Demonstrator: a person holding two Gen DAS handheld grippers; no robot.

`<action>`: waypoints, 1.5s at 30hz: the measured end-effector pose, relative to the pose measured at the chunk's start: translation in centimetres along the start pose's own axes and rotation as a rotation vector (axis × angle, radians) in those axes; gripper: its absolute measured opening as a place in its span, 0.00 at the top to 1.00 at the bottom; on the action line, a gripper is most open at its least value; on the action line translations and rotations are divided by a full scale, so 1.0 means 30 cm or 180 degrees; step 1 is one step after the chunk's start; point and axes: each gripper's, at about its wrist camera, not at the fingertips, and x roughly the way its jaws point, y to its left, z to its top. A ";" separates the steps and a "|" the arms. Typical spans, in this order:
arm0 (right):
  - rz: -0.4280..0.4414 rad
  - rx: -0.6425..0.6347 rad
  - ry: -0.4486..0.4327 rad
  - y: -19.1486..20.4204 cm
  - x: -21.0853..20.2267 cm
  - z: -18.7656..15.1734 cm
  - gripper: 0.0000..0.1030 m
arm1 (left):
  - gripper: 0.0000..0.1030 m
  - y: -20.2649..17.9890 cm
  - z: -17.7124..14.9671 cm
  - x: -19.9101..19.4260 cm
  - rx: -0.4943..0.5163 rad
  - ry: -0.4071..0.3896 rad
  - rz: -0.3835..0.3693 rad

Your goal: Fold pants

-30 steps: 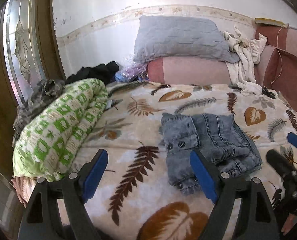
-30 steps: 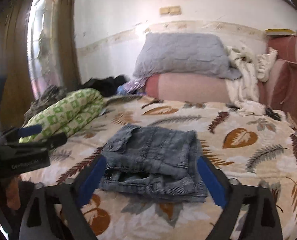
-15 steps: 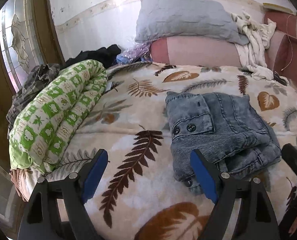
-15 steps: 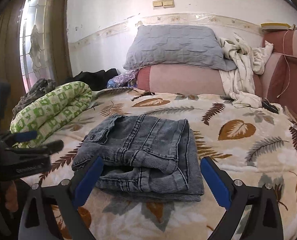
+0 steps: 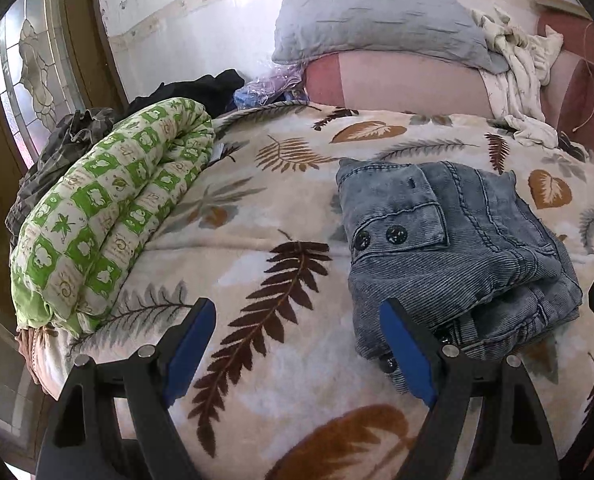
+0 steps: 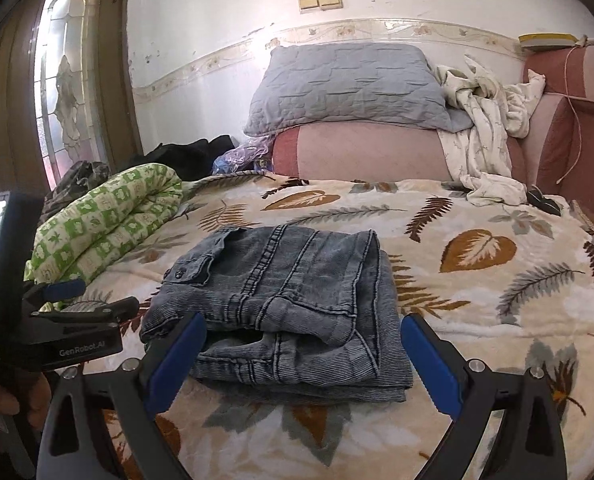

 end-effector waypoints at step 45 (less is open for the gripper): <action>-0.0075 0.0213 -0.0058 -0.042 -0.015 0.054 0.03 | 0.18 0.008 0.160 -0.248 0.0012 -0.0535 -0.0091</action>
